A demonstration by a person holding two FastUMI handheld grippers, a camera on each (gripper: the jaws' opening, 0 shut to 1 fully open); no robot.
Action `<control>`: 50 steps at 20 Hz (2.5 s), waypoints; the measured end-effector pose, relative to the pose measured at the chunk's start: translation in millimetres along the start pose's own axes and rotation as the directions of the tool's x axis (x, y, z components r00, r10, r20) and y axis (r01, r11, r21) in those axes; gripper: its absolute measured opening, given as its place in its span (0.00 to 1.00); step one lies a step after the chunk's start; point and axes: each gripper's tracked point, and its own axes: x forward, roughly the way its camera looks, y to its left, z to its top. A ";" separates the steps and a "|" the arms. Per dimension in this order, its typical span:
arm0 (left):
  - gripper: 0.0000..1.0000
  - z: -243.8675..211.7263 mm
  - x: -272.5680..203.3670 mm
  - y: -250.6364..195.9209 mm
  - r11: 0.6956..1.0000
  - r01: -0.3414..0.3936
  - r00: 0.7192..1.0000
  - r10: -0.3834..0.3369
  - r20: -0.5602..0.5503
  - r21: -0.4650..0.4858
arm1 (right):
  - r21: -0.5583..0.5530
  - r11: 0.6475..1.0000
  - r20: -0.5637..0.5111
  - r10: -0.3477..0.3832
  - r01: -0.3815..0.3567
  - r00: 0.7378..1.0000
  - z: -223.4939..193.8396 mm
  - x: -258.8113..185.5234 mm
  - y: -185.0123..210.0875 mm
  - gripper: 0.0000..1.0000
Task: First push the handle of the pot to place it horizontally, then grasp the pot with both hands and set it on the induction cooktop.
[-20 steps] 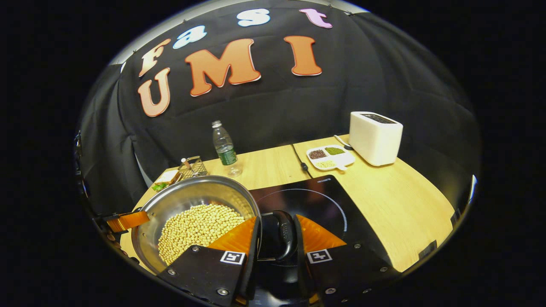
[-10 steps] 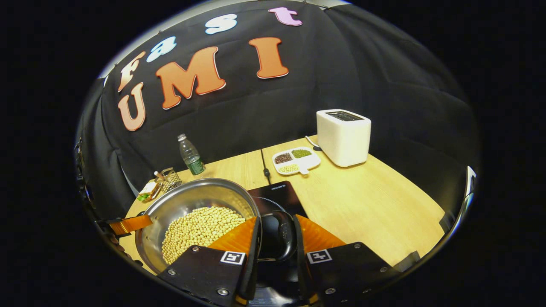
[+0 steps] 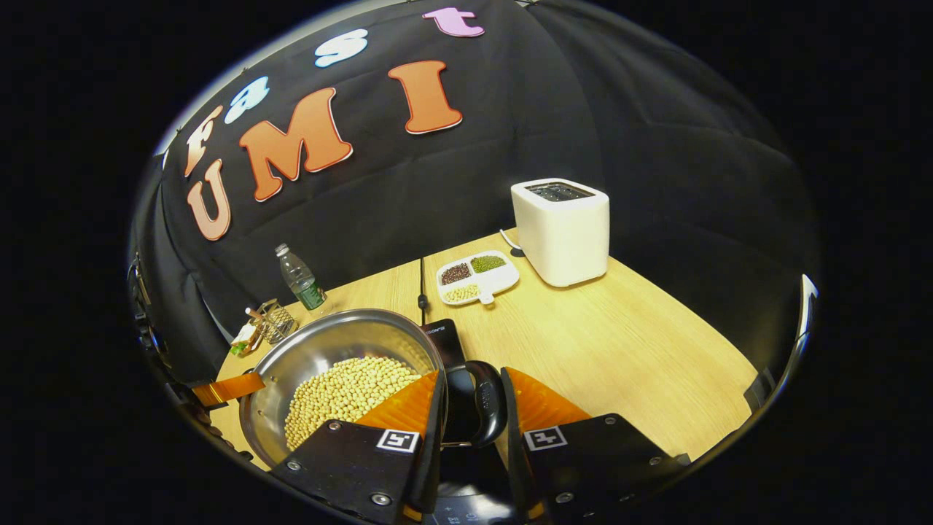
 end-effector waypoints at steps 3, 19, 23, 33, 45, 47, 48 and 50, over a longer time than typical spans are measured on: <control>0.42 0.4 3.4 -4.7 1.000 -0.003 1.000 0.003 0.004 0.016 | -0.001 1.000 -0.005 0.008 -0.008 1.000 1.9 2.1 -2.8 0.39; 0.49 31.3 -31.2 0.3 0.995 -0.043 0.995 0.034 0.097 0.088 | 0.015 0.997 0.119 0.068 -0.070 0.991 36.4 -33.3 11.4 0.66; 0.58 71.9 -72.1 -18.9 0.990 -0.033 0.972 -0.001 0.235 0.140 | -0.032 0.997 0.172 0.075 -0.070 0.982 52.8 -67.7 18.9 0.88; 0.70 120.0 -172.6 -16.2 0.986 -0.081 0.930 0.023 0.366 0.144 | -0.116 0.992 0.293 0.085 -0.053 0.952 94.1 -157.9 36.7 0.94; 0.92 241.2 -330.6 17.9 0.932 -0.328 0.785 0.181 0.592 0.151 | -0.234 0.972 0.477 0.150 -0.039 0.866 197.0 -293.6 85.0 0.94; 0.92 246.5 -345.1 22.9 0.926 -0.354 0.769 0.207 0.605 0.133 | -0.244 0.970 0.508 0.139 -0.013 0.850 211.8 -303.6 83.0 0.94; 0.92 247.4 -348.8 19.5 0.928 -0.351 0.764 0.207 0.612 0.125 | -0.248 0.969 0.521 0.135 -0.002 0.843 216.5 -307.4 80.9 0.95; 0.92 247.0 -354.8 13.2 0.929 -0.348 0.757 0.199 0.622 0.127 | -0.246 0.969 0.524 0.143 -0.012 0.840 217.6 -312.4 82.5 0.95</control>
